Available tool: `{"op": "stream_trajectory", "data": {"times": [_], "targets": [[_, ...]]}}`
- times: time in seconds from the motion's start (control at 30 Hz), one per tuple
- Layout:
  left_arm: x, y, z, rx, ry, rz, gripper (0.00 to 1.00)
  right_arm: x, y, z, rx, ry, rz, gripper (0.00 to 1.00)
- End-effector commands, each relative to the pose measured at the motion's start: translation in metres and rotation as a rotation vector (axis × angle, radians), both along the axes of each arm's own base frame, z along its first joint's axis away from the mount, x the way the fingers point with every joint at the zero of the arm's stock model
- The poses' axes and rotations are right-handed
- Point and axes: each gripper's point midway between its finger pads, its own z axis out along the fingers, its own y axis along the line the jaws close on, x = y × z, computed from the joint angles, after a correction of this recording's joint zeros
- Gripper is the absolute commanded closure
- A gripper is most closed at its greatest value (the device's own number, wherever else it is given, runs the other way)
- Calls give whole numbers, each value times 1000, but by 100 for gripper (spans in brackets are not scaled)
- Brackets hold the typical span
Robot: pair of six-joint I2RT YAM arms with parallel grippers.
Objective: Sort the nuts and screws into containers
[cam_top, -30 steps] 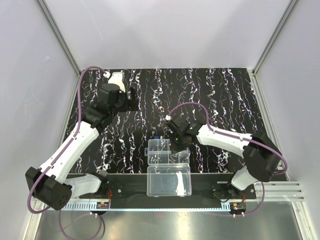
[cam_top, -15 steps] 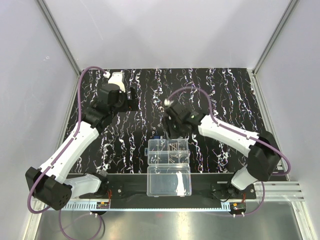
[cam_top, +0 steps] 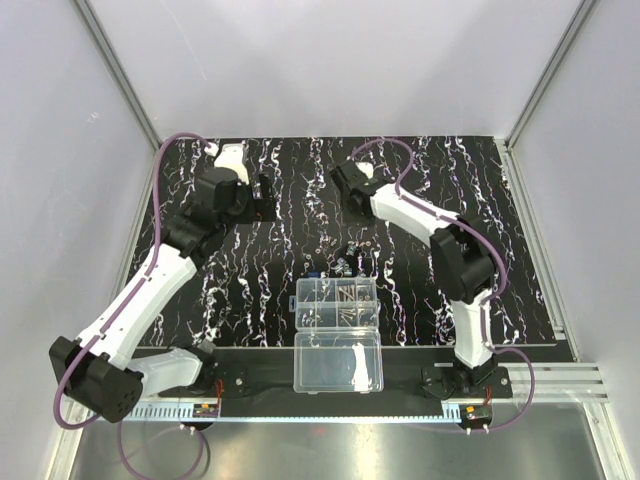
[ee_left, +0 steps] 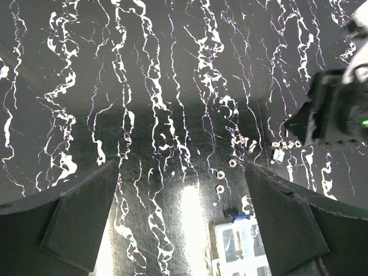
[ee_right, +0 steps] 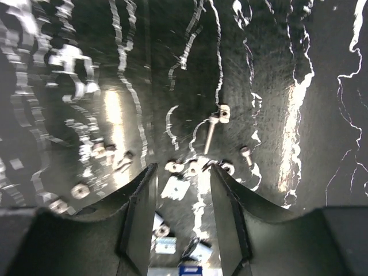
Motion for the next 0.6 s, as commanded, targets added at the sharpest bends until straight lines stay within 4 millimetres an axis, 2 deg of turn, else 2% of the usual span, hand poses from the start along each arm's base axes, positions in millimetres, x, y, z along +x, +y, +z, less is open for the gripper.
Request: {"op": "stream_trajectory", "data": {"times": [0.0,0.2,0.37,0.57], "targets": [[2,4,32,-15,-86,18,1,16,-6,17,-50,-70,-23,52],[2,3,30,-13,-82,16,1,16,-20,-15,-67,-12,-48,56],[3,3,30,-12,-81,19,1,15,-11,-28,-17,5,-10,59],[4,3,27,-8,-76,20,1,17,-14,-43,-39,29,-13,62]]}}
